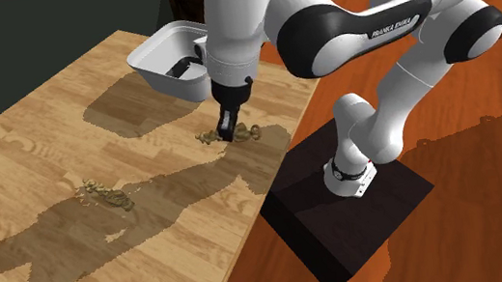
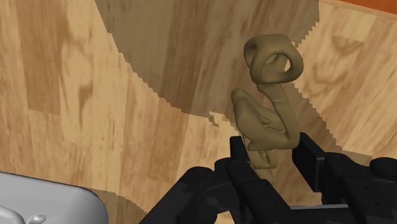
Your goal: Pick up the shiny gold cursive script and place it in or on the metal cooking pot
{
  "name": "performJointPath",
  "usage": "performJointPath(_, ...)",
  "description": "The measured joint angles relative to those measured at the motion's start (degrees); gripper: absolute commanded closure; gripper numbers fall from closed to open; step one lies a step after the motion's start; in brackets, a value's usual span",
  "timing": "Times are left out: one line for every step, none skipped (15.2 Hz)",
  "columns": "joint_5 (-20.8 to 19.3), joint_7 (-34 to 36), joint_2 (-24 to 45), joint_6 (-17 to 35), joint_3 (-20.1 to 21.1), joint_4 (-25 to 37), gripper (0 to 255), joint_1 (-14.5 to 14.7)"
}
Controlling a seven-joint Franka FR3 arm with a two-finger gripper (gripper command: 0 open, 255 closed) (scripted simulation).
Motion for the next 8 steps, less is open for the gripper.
performJointPath(0.0, 0.0, 0.2, -0.7, 0.0, 0.9, 255, 0.0)
performJointPath(0.0, 0.0, 0.6, -1.3, 0.1, 1.9, 255, 0.0)
performJointPath(0.0, -0.1, 1.0, -2.1, 0.1, 3.2, 255, 0.0)
performJointPath(0.0, -0.2, 1.2, -2.9, 0.1, 4.1, 255, 0.0)
performJointPath(0.0, -0.3, 1.7, -4.0, 0.0, 5.7, 255, -0.1)
performJointPath(0.0, -0.4, 1.9, -4.7, 0.1, 6.6, 255, -0.1)
performJointPath(0.0, -0.5, 2.1, -5.5, 0.0, 7.6, 255, -0.1)
performJointPath(0.0, -0.5, 2.6, -6.1, 0.1, 8.7, 255, -0.1)
